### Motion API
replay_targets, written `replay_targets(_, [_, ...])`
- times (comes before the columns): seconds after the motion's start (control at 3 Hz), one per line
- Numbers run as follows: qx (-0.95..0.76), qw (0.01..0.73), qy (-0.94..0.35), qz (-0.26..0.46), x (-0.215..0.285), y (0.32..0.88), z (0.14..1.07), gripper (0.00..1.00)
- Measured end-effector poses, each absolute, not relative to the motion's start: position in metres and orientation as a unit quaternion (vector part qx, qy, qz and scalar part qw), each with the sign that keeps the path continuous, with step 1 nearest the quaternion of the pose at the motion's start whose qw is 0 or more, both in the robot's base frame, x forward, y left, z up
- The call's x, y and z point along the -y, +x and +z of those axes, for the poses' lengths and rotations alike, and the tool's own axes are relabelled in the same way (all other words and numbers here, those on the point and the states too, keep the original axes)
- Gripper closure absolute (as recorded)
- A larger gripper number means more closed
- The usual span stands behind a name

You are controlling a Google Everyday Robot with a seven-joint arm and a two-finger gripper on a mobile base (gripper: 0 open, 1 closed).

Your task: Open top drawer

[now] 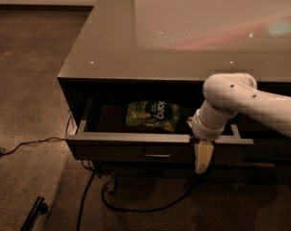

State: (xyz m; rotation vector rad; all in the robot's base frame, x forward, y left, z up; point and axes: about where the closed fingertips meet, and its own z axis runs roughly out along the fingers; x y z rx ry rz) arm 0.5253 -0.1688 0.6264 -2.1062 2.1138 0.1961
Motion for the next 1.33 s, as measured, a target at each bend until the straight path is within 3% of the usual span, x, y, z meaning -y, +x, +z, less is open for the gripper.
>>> replay_targets(0.33, [-0.701,0.074,-0.707,0.056,0.169,0.506,0.632,0.0])
replay_targets(0.67, [-0.696,0.075,-0.712,0.047,0.17,0.486,0.639,0.19])
replay_targets(1.33, [-0.706,0.055,-0.706,0.035,0.189,0.451,0.64,0.65])
